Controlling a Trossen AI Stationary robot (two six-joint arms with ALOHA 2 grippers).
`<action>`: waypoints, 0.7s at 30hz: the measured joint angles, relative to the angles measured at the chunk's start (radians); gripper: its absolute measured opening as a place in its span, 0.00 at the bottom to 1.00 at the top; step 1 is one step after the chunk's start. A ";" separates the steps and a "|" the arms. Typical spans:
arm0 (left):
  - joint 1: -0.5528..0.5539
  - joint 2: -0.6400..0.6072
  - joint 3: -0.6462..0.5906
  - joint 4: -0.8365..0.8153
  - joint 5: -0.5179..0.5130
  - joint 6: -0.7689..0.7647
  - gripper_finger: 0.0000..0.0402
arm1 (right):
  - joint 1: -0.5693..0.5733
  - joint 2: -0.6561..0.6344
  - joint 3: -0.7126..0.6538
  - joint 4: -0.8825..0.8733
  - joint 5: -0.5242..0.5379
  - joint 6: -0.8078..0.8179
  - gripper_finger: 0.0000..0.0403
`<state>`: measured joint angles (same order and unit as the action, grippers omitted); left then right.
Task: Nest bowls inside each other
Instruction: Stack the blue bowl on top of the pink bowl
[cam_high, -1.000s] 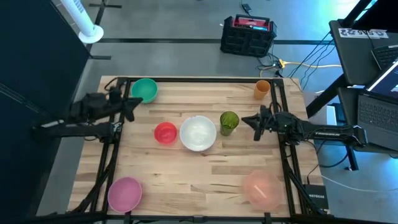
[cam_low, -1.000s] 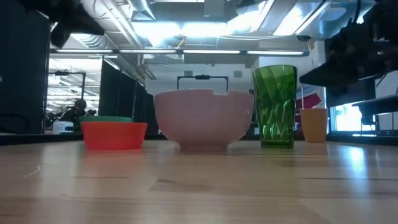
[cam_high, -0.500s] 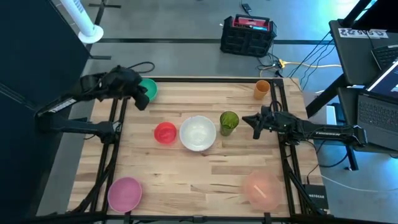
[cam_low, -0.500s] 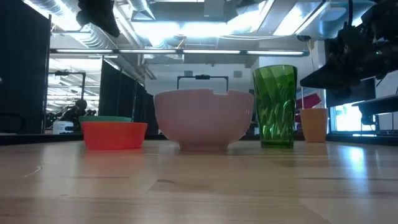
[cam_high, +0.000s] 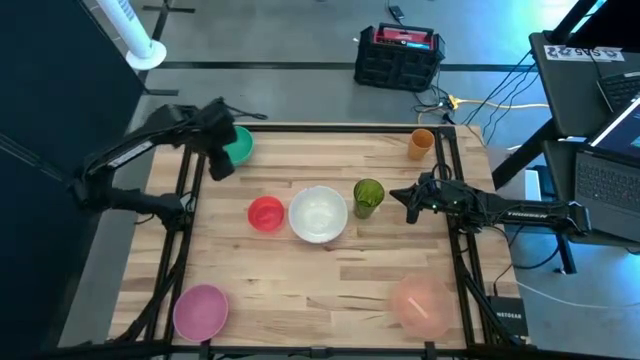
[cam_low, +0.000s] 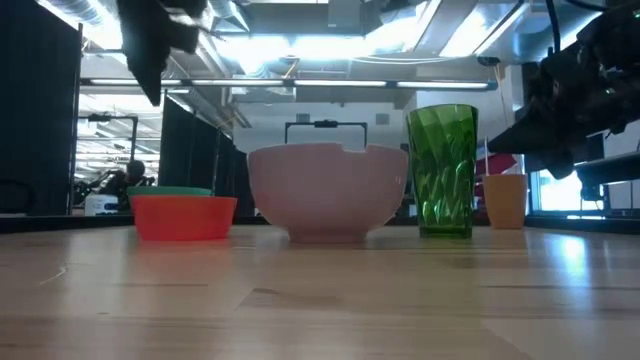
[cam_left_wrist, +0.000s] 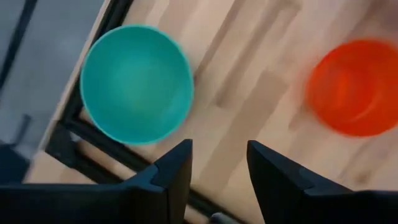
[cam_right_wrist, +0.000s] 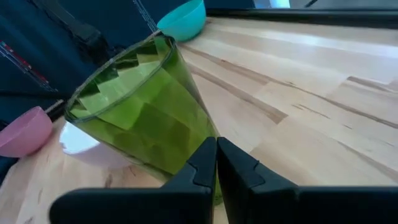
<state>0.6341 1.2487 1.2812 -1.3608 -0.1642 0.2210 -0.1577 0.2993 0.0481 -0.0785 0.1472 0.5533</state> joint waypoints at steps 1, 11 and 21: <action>0.002 0.026 0.000 0.014 -0.004 0.032 0.35 | 0.000 0.000 0.000 -0.001 0.000 0.000 0.00; 0.032 0.213 -0.027 0.147 0.005 0.289 0.33 | 0.000 0.000 0.000 -0.003 -0.011 -0.005 0.00; 0.124 0.221 -0.143 0.234 0.057 0.239 0.33 | 0.000 0.000 0.000 -0.005 -0.030 -0.007 0.00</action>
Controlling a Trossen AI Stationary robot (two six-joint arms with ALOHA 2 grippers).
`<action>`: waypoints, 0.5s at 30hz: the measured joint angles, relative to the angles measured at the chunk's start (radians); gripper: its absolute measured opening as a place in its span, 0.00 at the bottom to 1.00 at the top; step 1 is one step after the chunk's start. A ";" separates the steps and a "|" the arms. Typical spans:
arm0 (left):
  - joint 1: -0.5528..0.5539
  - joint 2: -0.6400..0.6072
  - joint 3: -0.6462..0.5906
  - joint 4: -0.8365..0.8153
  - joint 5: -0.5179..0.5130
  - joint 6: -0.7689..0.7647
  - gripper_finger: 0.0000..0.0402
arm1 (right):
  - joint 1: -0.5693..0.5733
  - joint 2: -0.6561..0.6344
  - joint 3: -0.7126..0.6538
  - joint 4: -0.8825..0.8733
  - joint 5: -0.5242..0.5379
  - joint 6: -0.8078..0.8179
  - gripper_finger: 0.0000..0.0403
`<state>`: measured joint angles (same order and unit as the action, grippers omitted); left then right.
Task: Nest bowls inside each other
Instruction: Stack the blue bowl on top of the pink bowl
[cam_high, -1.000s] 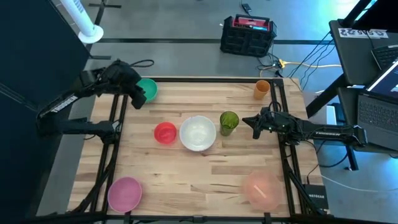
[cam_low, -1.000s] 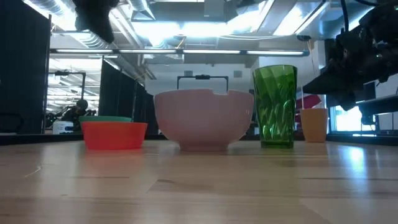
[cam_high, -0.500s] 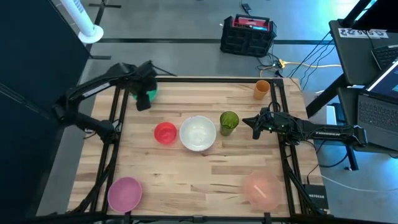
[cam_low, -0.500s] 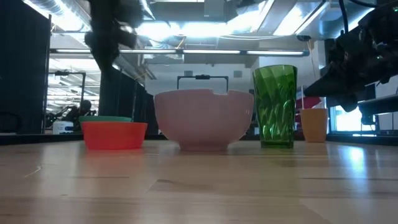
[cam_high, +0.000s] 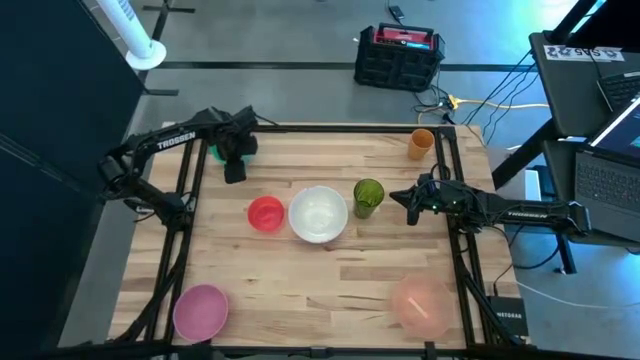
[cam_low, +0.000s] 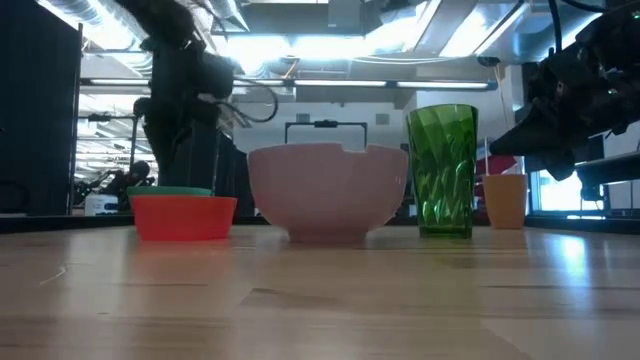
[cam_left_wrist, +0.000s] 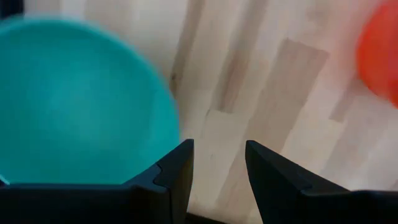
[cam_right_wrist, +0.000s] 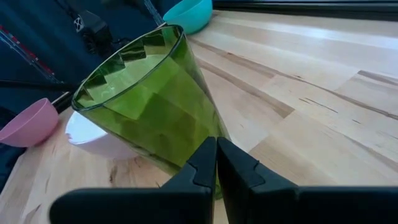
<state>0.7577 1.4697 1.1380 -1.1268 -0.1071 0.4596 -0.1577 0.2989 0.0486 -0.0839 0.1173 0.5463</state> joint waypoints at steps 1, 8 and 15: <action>0.009 0.001 -0.012 0.009 0.005 -0.005 0.32 | 0.000 0.000 0.000 0.000 -0.002 0.000 0.00; 0.072 0.004 -0.067 0.053 0.030 -0.014 0.32 | 0.000 0.000 0.000 -0.001 -0.005 -0.001 0.00; 0.095 0.004 -0.116 0.079 0.030 0.012 0.32 | 0.000 0.000 0.000 -0.001 -0.005 -0.001 0.00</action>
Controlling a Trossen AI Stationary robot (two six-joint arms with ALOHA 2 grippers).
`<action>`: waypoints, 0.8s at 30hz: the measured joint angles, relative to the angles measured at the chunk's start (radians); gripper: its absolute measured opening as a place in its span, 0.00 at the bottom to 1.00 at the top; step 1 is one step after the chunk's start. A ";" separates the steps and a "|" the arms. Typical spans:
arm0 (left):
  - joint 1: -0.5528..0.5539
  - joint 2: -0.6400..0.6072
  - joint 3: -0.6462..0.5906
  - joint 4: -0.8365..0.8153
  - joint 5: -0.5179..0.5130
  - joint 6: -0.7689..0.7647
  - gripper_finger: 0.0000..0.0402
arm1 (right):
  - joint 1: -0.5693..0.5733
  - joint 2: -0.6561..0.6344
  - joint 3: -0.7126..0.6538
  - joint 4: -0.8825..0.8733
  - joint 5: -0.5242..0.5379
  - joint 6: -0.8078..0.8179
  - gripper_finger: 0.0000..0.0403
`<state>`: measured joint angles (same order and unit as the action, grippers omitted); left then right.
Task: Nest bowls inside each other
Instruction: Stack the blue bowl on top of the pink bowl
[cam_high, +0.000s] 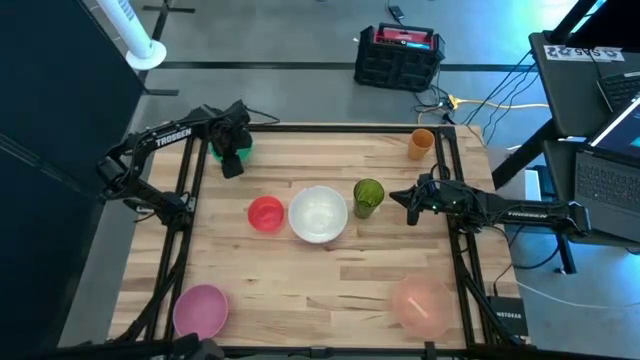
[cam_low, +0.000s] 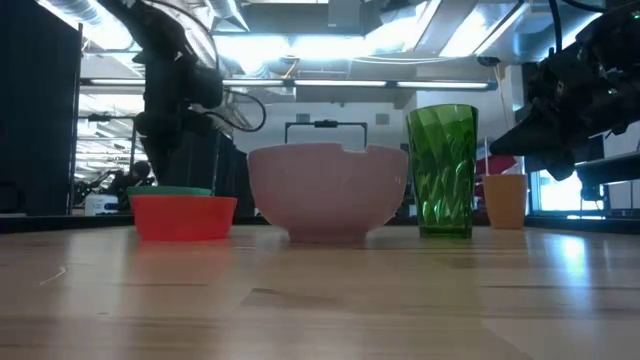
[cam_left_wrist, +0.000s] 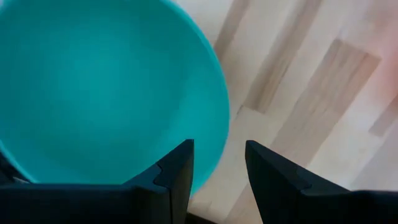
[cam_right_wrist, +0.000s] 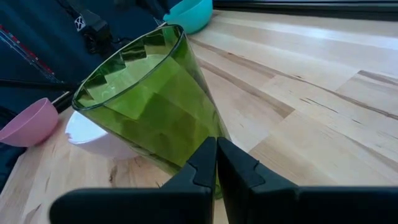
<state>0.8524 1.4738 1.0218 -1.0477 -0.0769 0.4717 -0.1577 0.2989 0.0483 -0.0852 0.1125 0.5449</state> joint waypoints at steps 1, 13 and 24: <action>0.000 0.000 -0.010 0.002 0.000 0.000 0.32 | 0.000 0.000 0.000 0.000 0.000 0.000 0.00; -0.028 -0.014 -0.065 0.098 0.019 0.025 0.14 | 0.000 0.000 0.000 0.000 0.002 -0.001 0.00; -0.130 -0.083 0.002 0.054 0.048 0.091 0.00 | 0.000 0.002 0.000 0.001 0.008 -0.002 0.00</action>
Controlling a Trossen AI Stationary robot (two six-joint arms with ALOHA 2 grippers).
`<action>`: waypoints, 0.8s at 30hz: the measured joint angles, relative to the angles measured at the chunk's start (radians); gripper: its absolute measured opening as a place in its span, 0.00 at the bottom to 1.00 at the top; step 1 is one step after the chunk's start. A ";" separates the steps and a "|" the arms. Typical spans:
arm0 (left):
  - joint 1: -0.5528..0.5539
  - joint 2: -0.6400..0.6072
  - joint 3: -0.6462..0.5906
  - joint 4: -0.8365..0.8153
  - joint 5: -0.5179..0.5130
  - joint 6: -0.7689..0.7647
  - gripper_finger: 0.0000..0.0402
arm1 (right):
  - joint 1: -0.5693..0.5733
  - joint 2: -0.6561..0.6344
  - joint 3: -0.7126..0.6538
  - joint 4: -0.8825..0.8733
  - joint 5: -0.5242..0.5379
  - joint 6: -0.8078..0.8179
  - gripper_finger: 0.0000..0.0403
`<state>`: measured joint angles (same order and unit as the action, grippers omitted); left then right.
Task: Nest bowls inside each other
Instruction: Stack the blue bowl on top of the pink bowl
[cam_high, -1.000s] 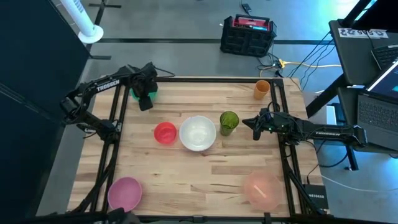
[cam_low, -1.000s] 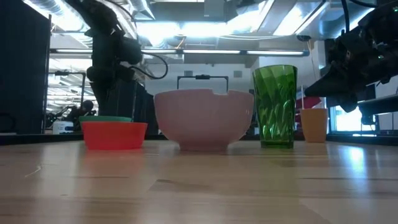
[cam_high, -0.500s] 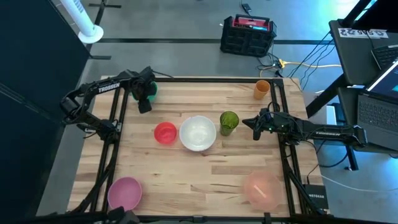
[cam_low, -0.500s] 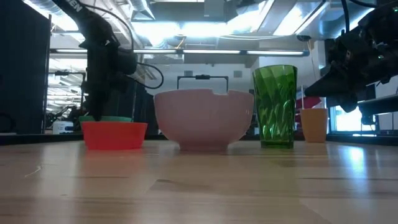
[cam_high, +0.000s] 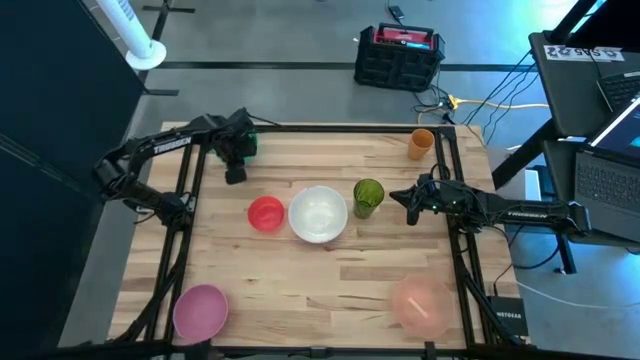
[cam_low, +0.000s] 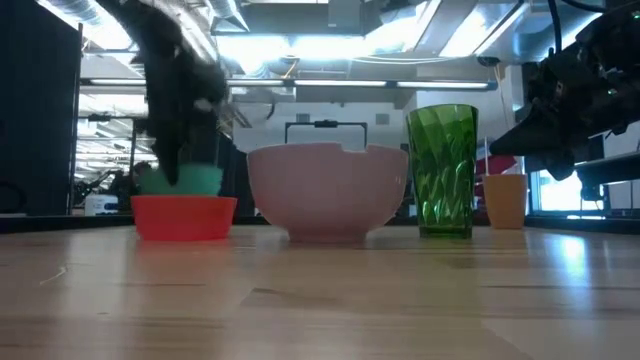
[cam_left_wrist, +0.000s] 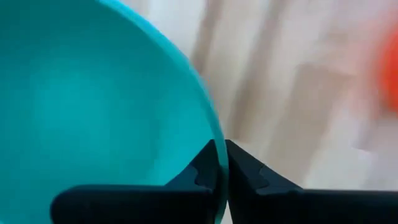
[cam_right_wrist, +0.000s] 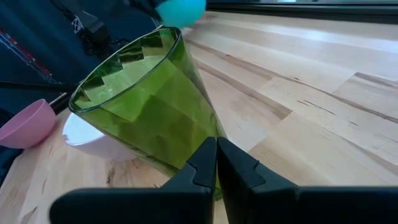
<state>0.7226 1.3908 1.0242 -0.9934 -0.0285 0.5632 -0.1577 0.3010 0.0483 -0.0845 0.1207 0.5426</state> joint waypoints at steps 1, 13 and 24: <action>-0.024 -0.019 0.029 -0.040 0.003 0.010 0.00 | 0.000 0.006 0.000 0.000 0.000 0.000 0.00; -0.604 -0.069 0.302 -0.396 0.016 -0.437 0.00 | 0.000 0.096 -0.001 0.011 -0.011 -0.014 0.00; -1.306 0.023 0.393 -0.384 0.044 -1.128 0.00 | 0.000 0.160 -0.002 0.028 -0.027 -0.032 0.00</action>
<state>-0.5833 1.4135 1.4168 -1.3770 0.0154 -0.5648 -0.1577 0.4606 0.0460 -0.0566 0.0935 0.5103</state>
